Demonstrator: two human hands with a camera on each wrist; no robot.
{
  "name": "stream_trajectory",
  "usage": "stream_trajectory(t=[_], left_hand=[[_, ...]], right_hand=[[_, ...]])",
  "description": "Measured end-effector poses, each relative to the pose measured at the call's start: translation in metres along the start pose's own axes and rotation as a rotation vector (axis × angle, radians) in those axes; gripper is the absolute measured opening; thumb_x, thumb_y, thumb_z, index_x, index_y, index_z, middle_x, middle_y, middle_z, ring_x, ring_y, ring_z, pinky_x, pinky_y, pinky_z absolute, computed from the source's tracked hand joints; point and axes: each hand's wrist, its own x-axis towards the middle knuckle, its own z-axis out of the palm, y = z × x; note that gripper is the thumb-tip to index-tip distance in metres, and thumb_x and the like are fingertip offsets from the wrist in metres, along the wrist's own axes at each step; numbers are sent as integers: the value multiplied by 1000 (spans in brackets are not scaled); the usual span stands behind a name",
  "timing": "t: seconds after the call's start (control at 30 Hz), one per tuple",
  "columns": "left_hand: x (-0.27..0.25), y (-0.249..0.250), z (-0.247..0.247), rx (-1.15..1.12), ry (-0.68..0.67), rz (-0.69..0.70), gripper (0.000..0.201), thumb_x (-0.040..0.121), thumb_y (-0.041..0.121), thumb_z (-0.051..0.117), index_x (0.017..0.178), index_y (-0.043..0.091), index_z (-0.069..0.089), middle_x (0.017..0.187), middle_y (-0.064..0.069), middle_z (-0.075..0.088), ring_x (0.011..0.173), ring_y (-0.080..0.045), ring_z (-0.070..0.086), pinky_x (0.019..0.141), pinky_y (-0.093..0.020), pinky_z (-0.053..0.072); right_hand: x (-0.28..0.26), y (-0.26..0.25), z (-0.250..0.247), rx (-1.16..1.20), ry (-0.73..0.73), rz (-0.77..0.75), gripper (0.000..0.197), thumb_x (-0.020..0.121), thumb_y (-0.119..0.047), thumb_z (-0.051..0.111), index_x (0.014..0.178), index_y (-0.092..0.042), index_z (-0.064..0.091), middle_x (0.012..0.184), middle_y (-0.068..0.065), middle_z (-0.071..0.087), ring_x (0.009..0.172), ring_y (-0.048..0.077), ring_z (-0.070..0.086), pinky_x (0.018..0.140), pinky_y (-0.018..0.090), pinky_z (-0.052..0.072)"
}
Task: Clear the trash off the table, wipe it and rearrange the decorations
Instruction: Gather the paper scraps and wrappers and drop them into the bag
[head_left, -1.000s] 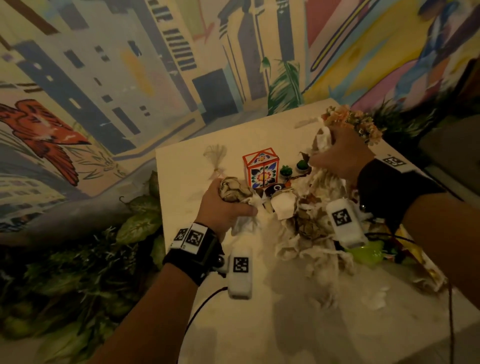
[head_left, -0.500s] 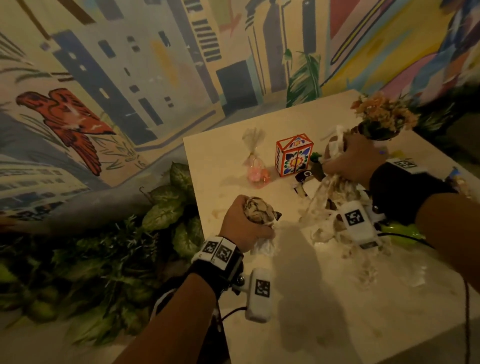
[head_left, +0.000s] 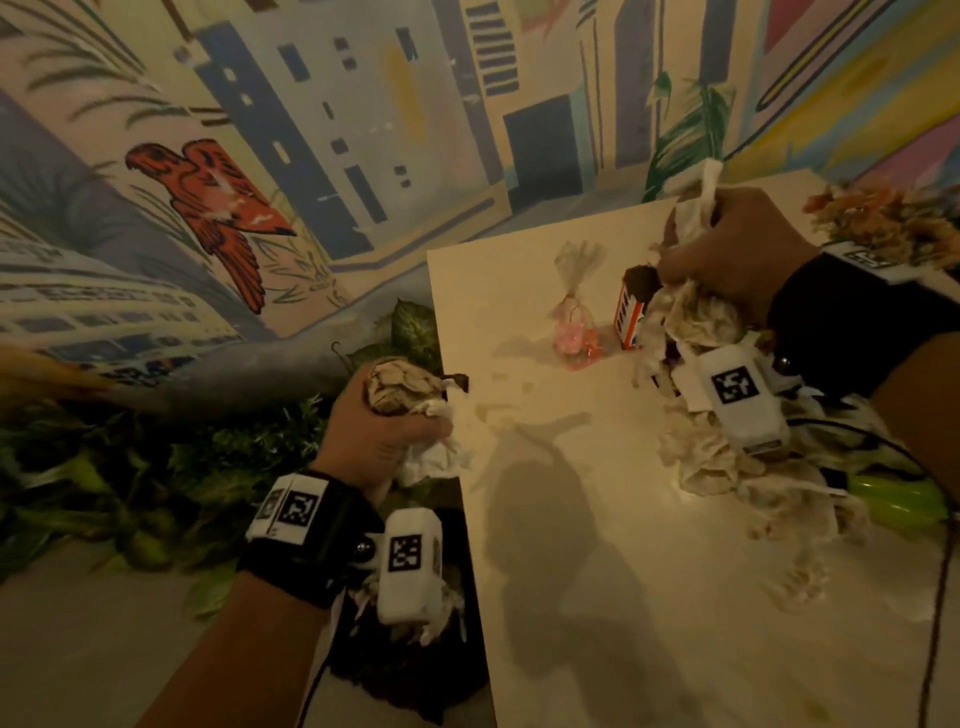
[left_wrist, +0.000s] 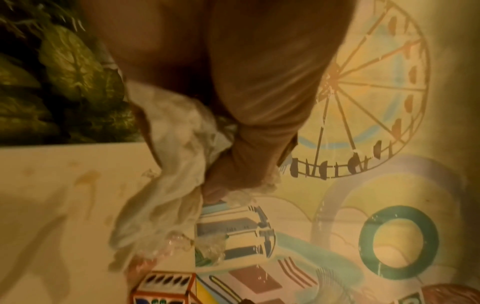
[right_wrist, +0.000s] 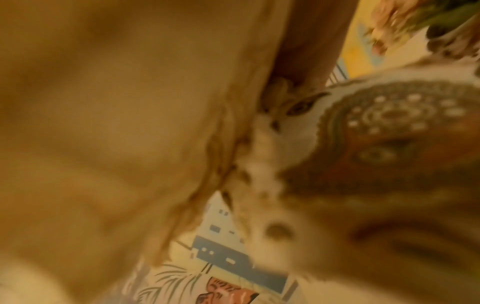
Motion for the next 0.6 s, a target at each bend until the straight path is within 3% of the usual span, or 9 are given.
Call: stream_trajectory(t=[0.13,0.23,0.3,0.4,0.5,0.6], left_hand=[[-1,-13,-43,-28,30,-39,79,32,5,86,106,3,60,100,-16,70,94,-34,68,72,-41,57],[1,-26,-78,-17,36,-67,67,32,15,86,94,14,63,98,-14,71,94,-34,67,78,-47,56],[3,-38,-103,6,30,-78,68,32,17,87,96,17,62,102,-14,70,96,-33,67,82,-50,55],[7,-58,-138,52,3,-123,61,49,-1,86,100,18,59,104,-12,68,97,-30,65,77,-45,56],[8,-79,-168,102,-24,-164,55,58,-13,80,101,12,56,102,-12,66,95,-28,64,70,-36,55],[8,-106,-194,177,-62,-211,61,55,-8,84,105,11,55,104,-11,65,98,-28,63,81,-43,55]], right_hand=[[-4,-31,38,63,-84,-67,14,70,5,68,72,-4,57,72,10,51,70,16,47,62,27,41],[-15,-47,81,83,-107,-62,19,68,5,68,65,-9,54,66,6,51,65,14,47,61,27,41],[-28,-55,116,106,-124,-56,25,67,7,66,60,-11,52,61,3,49,58,10,47,58,23,42],[-50,-61,171,152,-151,-13,24,68,10,65,60,-9,51,59,2,49,49,1,48,52,16,43],[-68,-60,222,168,-141,51,23,65,7,67,60,-10,54,62,5,53,59,13,52,58,25,45],[-87,-57,267,219,-128,128,18,66,8,67,64,-5,55,63,9,52,64,19,51,62,31,45]])
